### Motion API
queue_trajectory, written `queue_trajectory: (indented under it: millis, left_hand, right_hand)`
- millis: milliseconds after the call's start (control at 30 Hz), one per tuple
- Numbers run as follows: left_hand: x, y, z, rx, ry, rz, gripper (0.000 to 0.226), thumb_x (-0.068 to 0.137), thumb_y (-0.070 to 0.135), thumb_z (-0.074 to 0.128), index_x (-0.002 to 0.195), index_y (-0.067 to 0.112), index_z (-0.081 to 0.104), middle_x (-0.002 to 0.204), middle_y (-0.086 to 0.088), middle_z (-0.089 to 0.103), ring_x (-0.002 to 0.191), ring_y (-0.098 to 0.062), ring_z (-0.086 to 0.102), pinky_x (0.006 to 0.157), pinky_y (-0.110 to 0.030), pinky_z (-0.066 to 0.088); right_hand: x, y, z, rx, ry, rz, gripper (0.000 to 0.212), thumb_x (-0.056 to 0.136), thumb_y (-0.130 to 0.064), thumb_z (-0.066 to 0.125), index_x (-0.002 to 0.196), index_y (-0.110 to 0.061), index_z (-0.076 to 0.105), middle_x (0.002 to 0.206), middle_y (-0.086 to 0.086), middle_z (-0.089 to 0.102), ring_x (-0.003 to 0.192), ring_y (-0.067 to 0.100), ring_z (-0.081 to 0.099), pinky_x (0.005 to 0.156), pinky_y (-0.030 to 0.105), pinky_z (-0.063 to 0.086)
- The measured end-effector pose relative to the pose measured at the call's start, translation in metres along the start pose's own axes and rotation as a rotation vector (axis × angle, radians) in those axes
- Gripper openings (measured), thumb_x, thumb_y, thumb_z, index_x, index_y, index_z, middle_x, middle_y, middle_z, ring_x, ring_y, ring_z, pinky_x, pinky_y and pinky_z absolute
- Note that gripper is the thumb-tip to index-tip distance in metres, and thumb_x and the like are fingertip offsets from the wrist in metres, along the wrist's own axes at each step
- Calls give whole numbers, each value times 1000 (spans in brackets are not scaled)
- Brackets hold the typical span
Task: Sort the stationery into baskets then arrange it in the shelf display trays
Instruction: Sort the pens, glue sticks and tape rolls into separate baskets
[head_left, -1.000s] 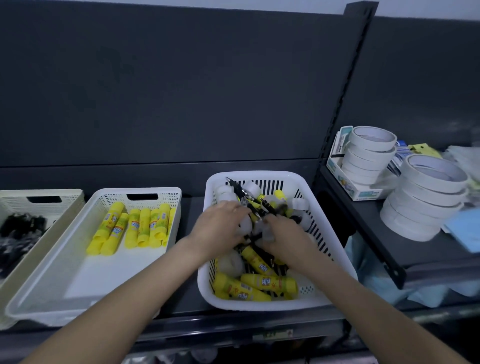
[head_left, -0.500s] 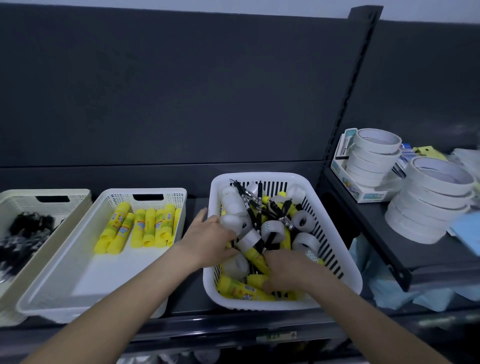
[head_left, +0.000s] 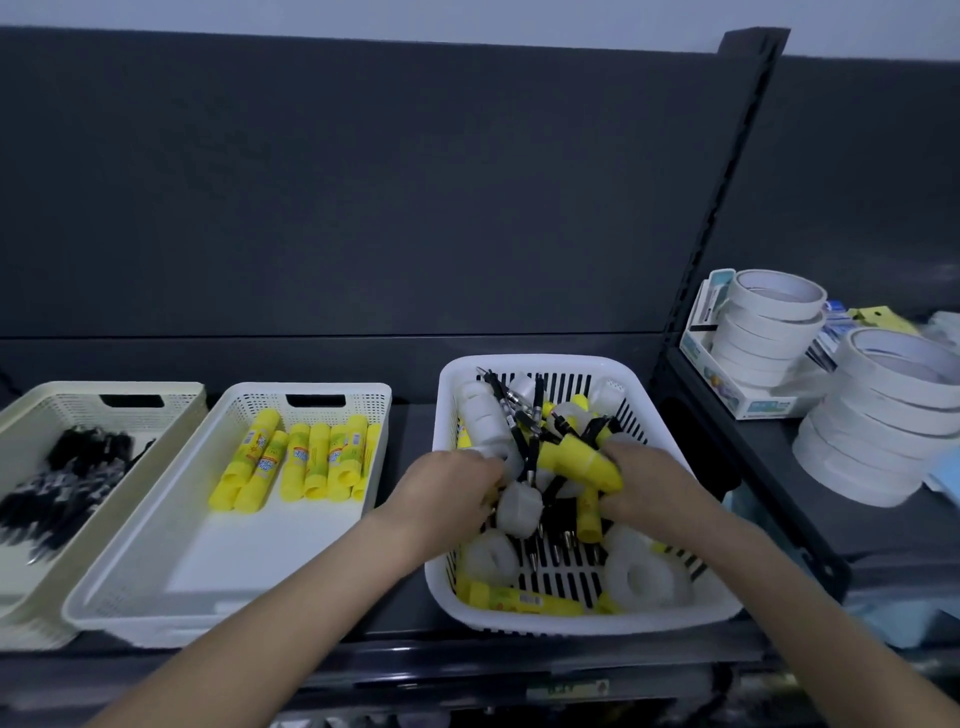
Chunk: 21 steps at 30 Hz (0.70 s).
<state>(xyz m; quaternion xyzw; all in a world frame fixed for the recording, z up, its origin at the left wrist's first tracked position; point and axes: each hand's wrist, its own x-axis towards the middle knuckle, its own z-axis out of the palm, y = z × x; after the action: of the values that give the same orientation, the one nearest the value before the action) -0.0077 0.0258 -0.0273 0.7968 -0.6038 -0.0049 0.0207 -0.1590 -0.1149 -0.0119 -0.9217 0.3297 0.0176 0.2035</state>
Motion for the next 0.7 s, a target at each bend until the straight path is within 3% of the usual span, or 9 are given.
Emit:
queue_trajectory:
  millis: [100,233,333,400,467,533,600,700]
  left_hand:
    - [-3,14,-15,-9,74,86,27,96,18,34,110,12,56,111,-4,56,97,-28,59,80,-39,48]
    - [-14,25,-21,-372,333,216,32,93,28,37,99,12,64,95,4,62,82,-13,60,73,-29,51]
    - [-11,27,-18,-591,110,203,16,91,16,53,102,14,64,93,11,56,80,1,49,69,-8,38]
    - [-3,25,-9,-498,-142,194,25,88,12,54,113,15,60,101,8,56,89,-5,51,73,-13,37]
    - [3,23,2,-376,-373,156,38,85,10,53,122,17,53,111,0,57,97,-15,54,81,-31,48]
    - [9,23,9,-275,-481,146,38,82,11,54,120,14,51,105,-8,58,92,-24,56,78,-41,51]
    - [16,30,6,-185,-541,144,27,81,18,62,103,7,52,92,-8,55,80,-23,52,64,-38,45]
    - [24,42,-5,-119,-636,161,36,79,33,70,94,10,48,87,-4,46,75,-19,45,58,-30,36]
  right_hand:
    - [2,15,-3,143,59,74,21,74,-8,65,93,-2,56,82,10,55,71,25,53,53,28,34]
    - [-2,24,8,163,88,119,17,78,-11,65,71,-10,50,62,-3,45,58,13,43,48,22,30]
    - [-4,27,12,215,145,111,21,77,-10,66,66,-6,48,60,2,45,56,17,41,51,29,29]
    - [-5,28,13,238,178,108,16,75,-11,67,71,-1,54,62,6,47,57,20,43,53,29,30]
    - [-6,30,14,240,181,107,17,76,-12,66,71,-4,52,60,2,46,54,17,42,52,30,31]
    - [-6,30,15,222,174,101,20,77,-13,65,68,-8,48,59,-1,43,53,13,41,51,29,30]
    - [-5,30,16,218,173,97,17,77,-13,65,70,-7,50,59,-1,44,56,15,42,51,28,30]
    - [-5,31,17,215,174,73,15,77,-13,65,74,-6,53,59,-1,44,57,14,42,51,26,29]
